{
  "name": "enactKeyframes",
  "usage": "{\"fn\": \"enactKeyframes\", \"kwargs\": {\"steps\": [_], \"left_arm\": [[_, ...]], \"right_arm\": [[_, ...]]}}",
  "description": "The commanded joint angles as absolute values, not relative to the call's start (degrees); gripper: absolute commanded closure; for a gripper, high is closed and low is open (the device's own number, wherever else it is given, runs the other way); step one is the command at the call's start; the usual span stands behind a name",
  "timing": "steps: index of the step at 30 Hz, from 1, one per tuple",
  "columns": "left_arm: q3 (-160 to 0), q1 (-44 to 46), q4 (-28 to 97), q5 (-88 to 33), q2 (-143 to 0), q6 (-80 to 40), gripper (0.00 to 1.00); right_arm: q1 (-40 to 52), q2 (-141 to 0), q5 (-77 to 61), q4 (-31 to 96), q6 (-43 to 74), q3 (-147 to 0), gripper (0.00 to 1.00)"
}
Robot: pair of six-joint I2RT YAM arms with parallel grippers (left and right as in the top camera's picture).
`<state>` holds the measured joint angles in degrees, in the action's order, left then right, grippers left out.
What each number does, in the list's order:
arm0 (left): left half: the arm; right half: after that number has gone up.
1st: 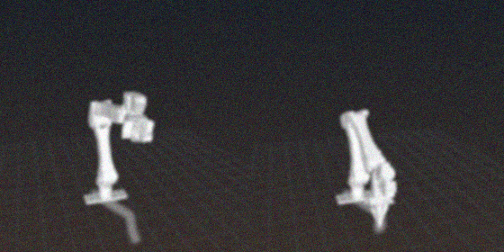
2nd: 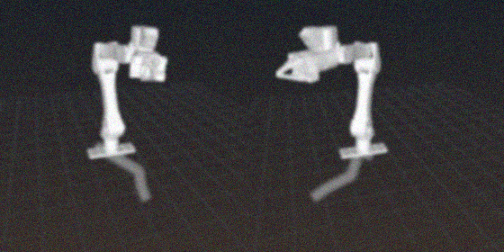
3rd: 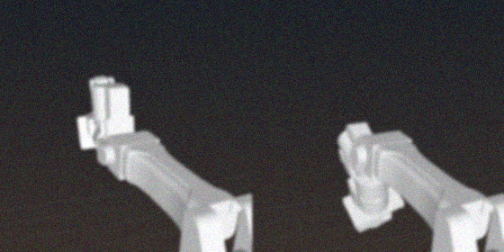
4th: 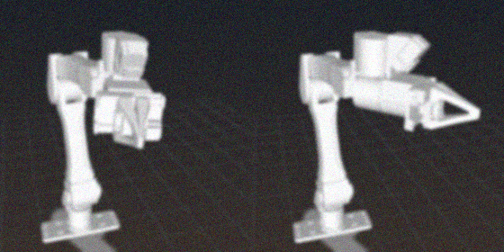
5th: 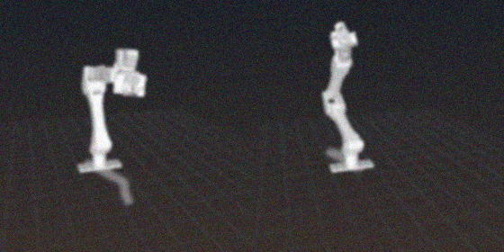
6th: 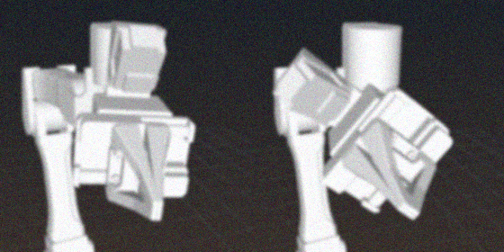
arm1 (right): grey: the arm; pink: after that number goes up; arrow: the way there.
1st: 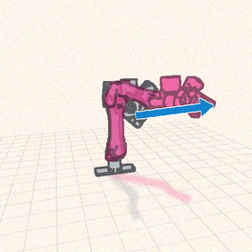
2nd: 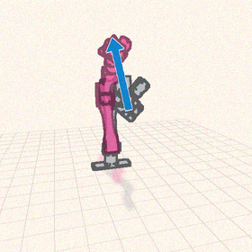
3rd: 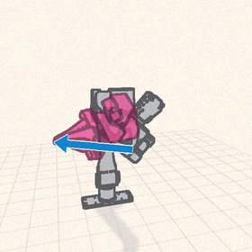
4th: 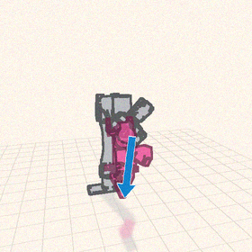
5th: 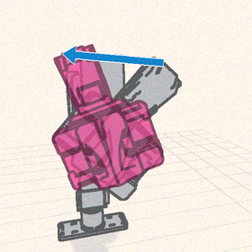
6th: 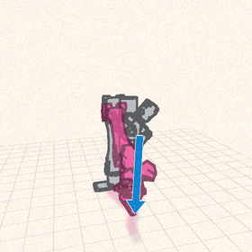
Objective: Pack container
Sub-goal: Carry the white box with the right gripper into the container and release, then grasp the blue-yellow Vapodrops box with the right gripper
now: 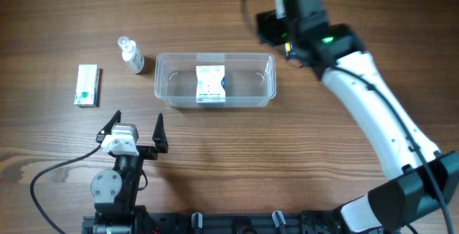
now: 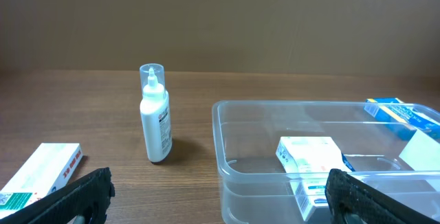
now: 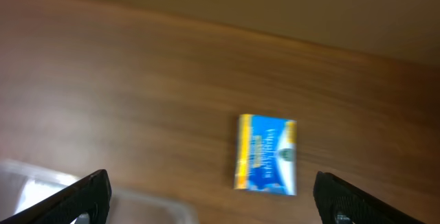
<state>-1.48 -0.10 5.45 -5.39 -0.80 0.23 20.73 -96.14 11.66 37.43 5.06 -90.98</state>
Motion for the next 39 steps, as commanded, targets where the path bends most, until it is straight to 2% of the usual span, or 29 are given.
{"fn": "enactKeyframes", "kwargs": {"steps": [1, 4, 14, 29, 33, 39], "left_arm": [[-1.1, 0.2, 5.3, -5.0, -0.4, 1.3, 0.00], [-1.1, 0.2, 5.3, -5.0, -0.4, 1.3, 0.00], [-1.1, 0.2, 5.3, -5.0, -0.4, 1.3, 0.00], [-1.1, 0.2, 5.3, -5.0, -0.4, 1.3, 0.00], [-1.1, 0.2, 5.3, -5.0, -0.4, 1.3, 0.00], [-1.1, 0.2, 5.3, -5.0, -0.4, 1.3, 0.00]], "right_arm": [[13.4, -98.0, 3.9, 35.1, 7.9, -91.1, 0.05], [9.6, -101.2, -3.2, 30.8, 6.1, -91.1, 0.05], [9.5, -120.0, 3.2, 23.1, 7.7, -91.1, 0.04], [9.5, -128.1, 6.7, 21.1, 8.4, -91.1, 0.05], [9.5, -128.1, 6.7, 20.6, 7.5, -90.5, 0.13], [9.5, -130.1, 6.7, 20.9, 7.5, -89.9, 0.12]]}}
